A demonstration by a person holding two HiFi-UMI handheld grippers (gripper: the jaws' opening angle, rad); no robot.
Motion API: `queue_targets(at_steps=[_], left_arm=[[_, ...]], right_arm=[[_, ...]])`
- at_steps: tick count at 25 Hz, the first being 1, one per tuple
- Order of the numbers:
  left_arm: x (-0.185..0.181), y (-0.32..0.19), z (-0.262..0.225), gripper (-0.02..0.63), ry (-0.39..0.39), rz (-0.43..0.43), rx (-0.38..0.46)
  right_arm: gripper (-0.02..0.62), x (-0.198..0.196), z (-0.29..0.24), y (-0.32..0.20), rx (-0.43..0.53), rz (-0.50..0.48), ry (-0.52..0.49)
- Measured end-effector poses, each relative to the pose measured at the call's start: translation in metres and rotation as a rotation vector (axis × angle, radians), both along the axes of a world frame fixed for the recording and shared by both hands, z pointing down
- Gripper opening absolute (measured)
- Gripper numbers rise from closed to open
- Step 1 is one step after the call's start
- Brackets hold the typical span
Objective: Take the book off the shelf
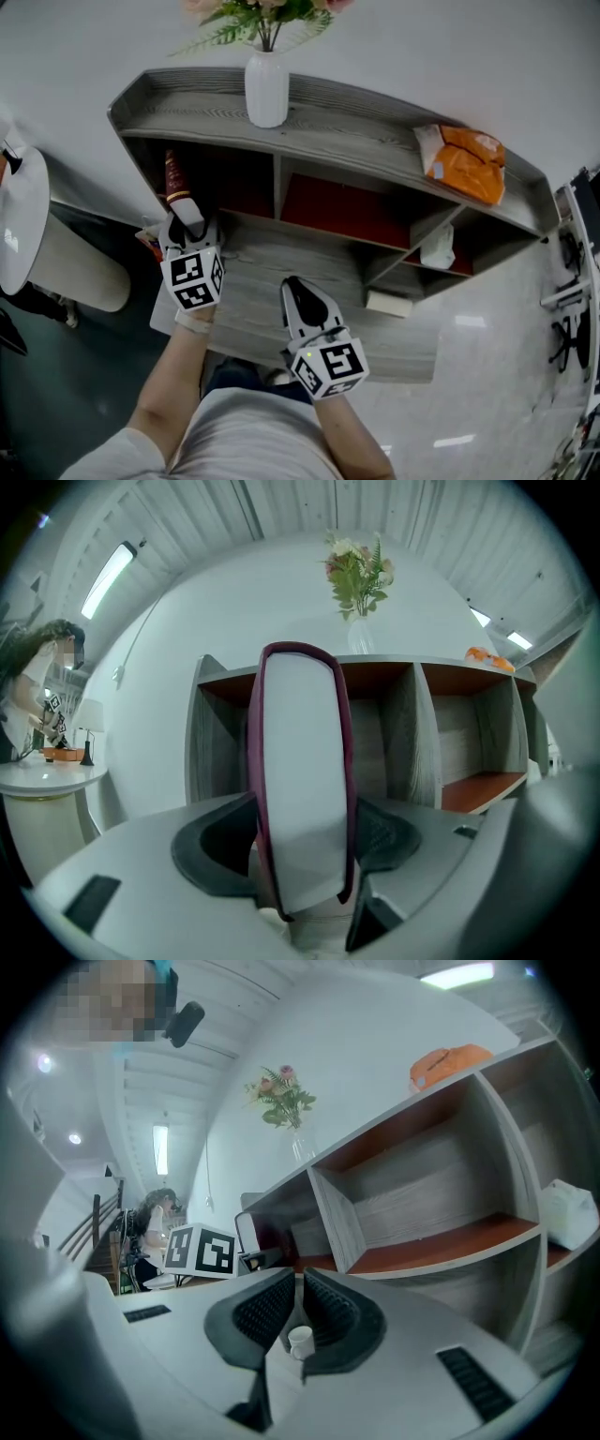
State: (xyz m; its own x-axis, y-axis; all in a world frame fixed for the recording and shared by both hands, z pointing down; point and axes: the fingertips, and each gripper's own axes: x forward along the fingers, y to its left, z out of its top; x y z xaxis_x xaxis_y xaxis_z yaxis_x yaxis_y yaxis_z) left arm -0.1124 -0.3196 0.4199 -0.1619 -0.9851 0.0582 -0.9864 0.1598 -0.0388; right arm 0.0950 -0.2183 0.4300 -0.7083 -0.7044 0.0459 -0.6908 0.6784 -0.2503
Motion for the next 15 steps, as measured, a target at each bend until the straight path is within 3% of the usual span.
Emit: queue_targets(at_steps=[6, 15], left_arm=[[-0.003, 0.029, -0.005, 0.268, 0.006, 0.042, 0.008], [-0.013, 0.074, -0.015, 0.253, 0.1, 0.178, 0.043]], right_arm=[[0.021, -0.009, 0.001, 0.007, 0.001, -0.031, -0.005], [0.021, -0.05, -0.005, 0.013, 0.004, -0.065, -0.022]])
